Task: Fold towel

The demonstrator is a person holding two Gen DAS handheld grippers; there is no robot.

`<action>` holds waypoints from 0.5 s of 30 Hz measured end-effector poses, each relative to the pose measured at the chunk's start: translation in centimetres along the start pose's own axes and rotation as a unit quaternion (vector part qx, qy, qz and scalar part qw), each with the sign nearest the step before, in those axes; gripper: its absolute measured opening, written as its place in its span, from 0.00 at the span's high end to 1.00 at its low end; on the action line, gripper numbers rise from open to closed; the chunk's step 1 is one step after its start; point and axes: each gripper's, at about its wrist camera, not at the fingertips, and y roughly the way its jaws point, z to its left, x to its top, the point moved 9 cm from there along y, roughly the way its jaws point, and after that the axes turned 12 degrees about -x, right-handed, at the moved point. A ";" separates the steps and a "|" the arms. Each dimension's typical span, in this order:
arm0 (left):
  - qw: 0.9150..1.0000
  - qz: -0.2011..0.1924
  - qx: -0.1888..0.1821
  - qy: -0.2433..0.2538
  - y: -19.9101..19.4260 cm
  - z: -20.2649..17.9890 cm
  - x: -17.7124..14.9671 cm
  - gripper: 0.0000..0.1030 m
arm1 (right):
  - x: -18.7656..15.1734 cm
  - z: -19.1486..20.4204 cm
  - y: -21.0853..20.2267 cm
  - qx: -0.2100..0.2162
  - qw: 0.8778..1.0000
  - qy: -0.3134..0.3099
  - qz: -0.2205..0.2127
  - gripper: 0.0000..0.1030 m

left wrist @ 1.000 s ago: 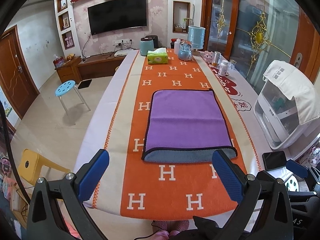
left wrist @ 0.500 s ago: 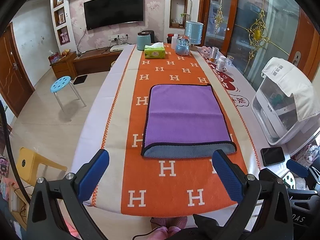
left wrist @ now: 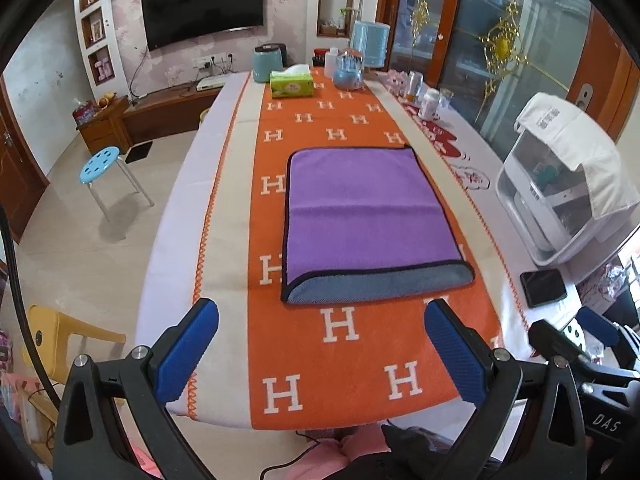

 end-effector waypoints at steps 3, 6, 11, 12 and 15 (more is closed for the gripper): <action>1.000 0.008 -0.008 0.002 0.5 0.4 -0.3 0.01 | -0.3 0.1 0.2 -0.005 1.000 0.004 -0.004 0.02; 1.000 0.015 -0.017 0.003 0.9 0.7 -0.5 0.01 | -0.6 0.2 0.3 -0.014 1.000 0.008 -0.004 0.04; 0.999 0.023 -0.026 0.014 1.9 0.9 -0.4 0.01 | -0.7 -0.3 0.7 -0.019 1.000 0.014 -0.008 0.06; 0.999 0.024 -0.027 0.018 2.2 0.8 -0.4 0.01 | -0.6 -0.4 0.8 -0.020 1.000 0.014 -0.010 0.06; 0.999 0.027 -0.030 0.030 2.8 0.8 -0.3 0.01 | -0.4 -0.8 1.4 -0.022 1.000 0.016 -0.013 0.08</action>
